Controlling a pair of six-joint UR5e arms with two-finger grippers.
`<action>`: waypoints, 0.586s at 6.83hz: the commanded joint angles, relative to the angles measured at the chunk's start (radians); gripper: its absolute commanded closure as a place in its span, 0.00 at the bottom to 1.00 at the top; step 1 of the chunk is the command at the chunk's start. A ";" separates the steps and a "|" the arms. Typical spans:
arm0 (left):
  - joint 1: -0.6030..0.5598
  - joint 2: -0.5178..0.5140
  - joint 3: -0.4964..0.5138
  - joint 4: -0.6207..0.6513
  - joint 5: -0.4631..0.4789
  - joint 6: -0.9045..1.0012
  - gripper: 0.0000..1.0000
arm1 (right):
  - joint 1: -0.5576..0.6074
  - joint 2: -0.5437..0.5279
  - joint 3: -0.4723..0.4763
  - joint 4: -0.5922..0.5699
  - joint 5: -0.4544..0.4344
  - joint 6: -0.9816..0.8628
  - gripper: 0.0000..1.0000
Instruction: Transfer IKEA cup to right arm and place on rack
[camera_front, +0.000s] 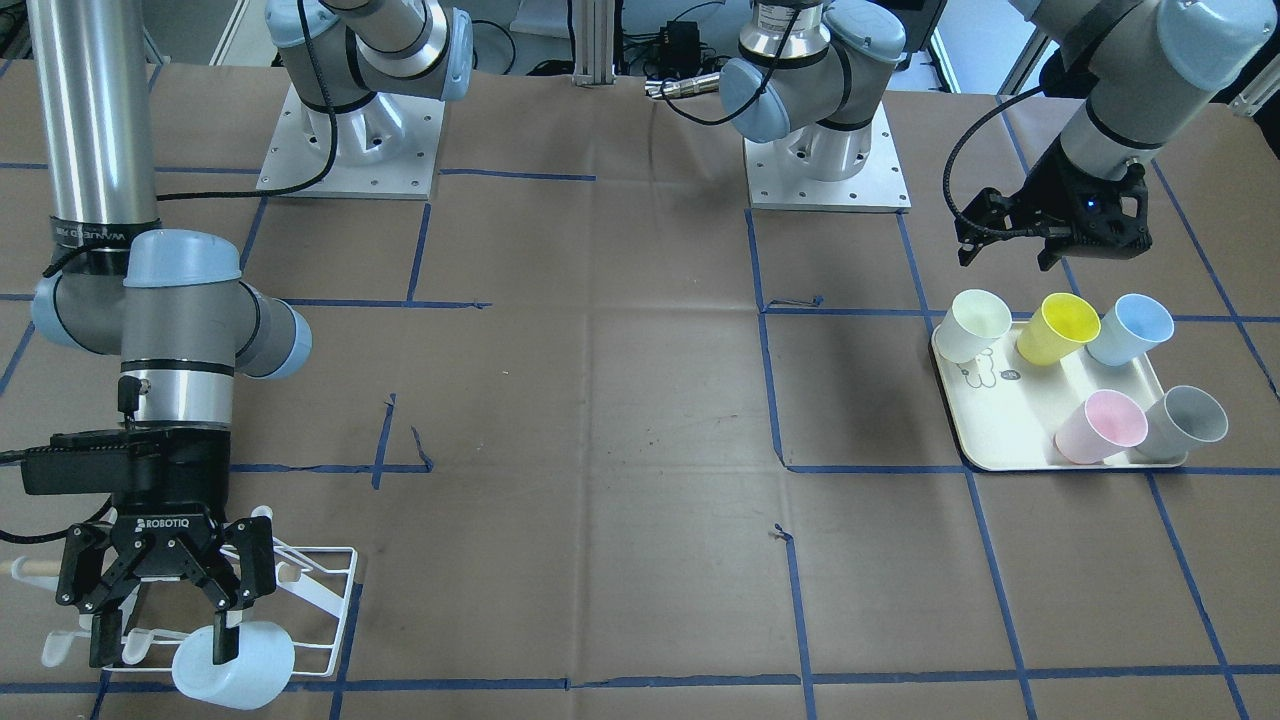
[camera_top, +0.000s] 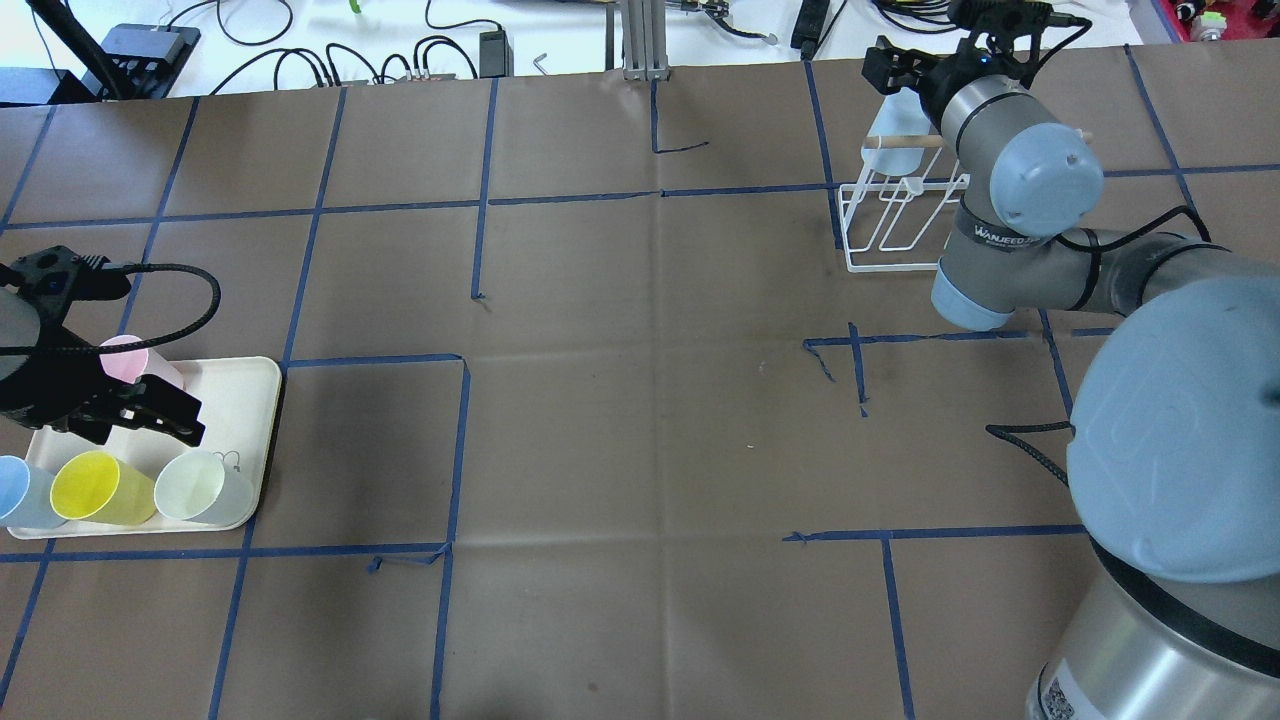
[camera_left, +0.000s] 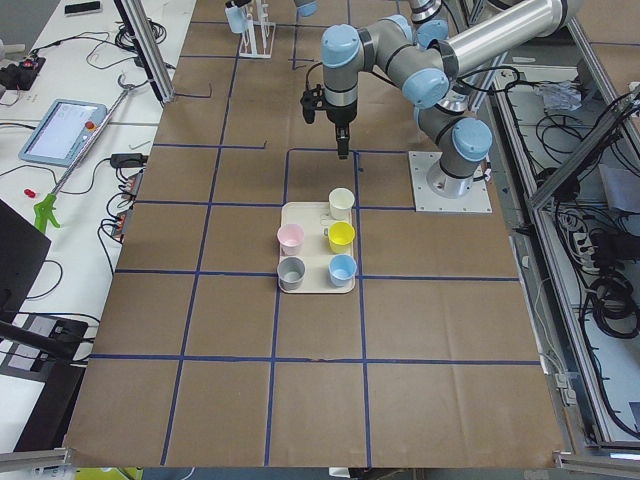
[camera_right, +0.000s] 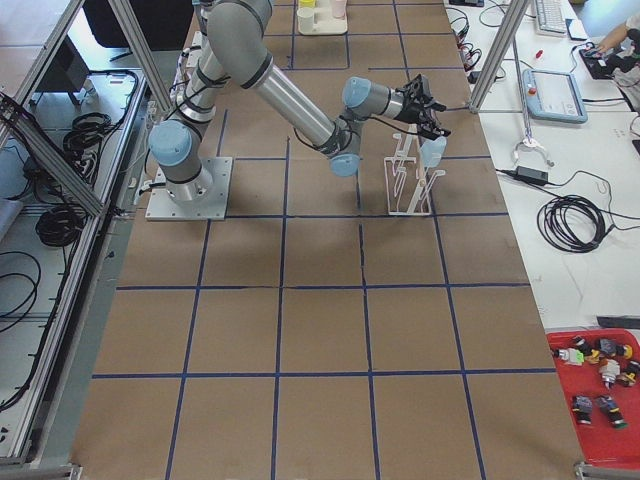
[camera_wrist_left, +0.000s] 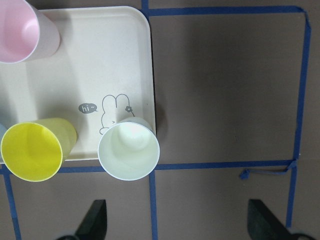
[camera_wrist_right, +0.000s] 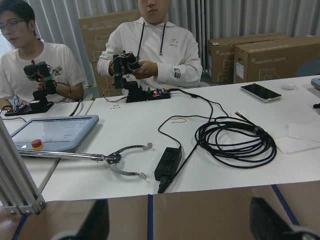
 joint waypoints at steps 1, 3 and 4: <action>0.019 -0.011 -0.141 0.167 0.001 0.016 0.01 | 0.010 -0.091 0.004 -0.001 0.004 0.000 0.00; 0.055 -0.035 -0.230 0.270 0.001 0.100 0.01 | 0.047 -0.205 0.056 -0.002 0.015 0.005 0.00; 0.061 -0.095 -0.235 0.322 0.001 0.099 0.01 | 0.056 -0.267 0.110 -0.009 0.026 0.041 0.00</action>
